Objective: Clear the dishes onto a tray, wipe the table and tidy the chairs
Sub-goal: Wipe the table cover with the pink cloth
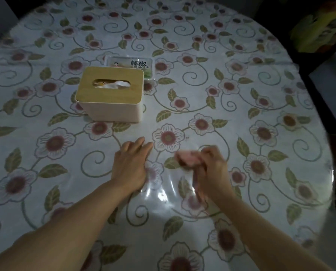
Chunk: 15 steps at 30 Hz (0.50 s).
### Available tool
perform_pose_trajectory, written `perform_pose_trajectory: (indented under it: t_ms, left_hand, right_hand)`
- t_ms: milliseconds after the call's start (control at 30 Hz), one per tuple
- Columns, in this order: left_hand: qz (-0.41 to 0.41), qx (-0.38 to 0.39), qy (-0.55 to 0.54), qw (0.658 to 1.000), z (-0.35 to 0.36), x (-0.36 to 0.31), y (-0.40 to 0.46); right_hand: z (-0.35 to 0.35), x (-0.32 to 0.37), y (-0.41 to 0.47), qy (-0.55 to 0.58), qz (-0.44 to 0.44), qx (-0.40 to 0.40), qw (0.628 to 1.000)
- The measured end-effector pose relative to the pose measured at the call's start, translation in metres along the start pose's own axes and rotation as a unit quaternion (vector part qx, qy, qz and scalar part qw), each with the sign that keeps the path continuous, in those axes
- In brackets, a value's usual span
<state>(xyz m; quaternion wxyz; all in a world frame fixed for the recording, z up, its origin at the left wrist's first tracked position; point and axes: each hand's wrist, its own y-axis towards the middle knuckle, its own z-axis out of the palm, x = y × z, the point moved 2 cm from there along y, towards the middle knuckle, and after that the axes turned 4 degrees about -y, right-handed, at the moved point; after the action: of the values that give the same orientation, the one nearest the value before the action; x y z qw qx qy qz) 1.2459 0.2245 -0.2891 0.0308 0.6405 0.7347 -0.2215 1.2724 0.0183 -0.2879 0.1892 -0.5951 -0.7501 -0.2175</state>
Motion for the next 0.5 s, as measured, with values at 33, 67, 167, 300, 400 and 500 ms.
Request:
perform_pose_trajectory:
  t_ms: [33,67,167,300,400,500]
  left_hand:
    - [-0.002,-0.001,0.0,1.0,0.0,-0.002,0.004]
    - [-0.008,0.001,-0.001,1.0,0.001,-0.004,0.009]
    - [-0.047,0.007,-0.008,0.999,0.011,-0.004,0.017]
    - [-0.06,0.009,-0.03,0.998,0.02,0.0,0.019]
    - [-0.058,0.0,-0.033,0.998,0.02,0.001,0.021]
    - [-0.054,0.013,-0.04,0.998,0.018,0.0,0.021]
  right_hand:
    - [-0.004,-0.005,0.019,-0.002,0.016,-0.033,0.999]
    - [-0.006,-0.011,0.04,-0.018,0.026,-0.055,0.998]
    - [0.003,-0.04,0.098,-0.06,0.045,-0.037,0.996]
    - [0.04,-0.03,0.101,-0.05,-0.046,-0.03,0.997]
    - [0.061,0.015,0.022,0.035,-0.154,0.013,0.987]
    - [0.063,0.026,-0.053,0.076,-0.234,0.066,0.967]
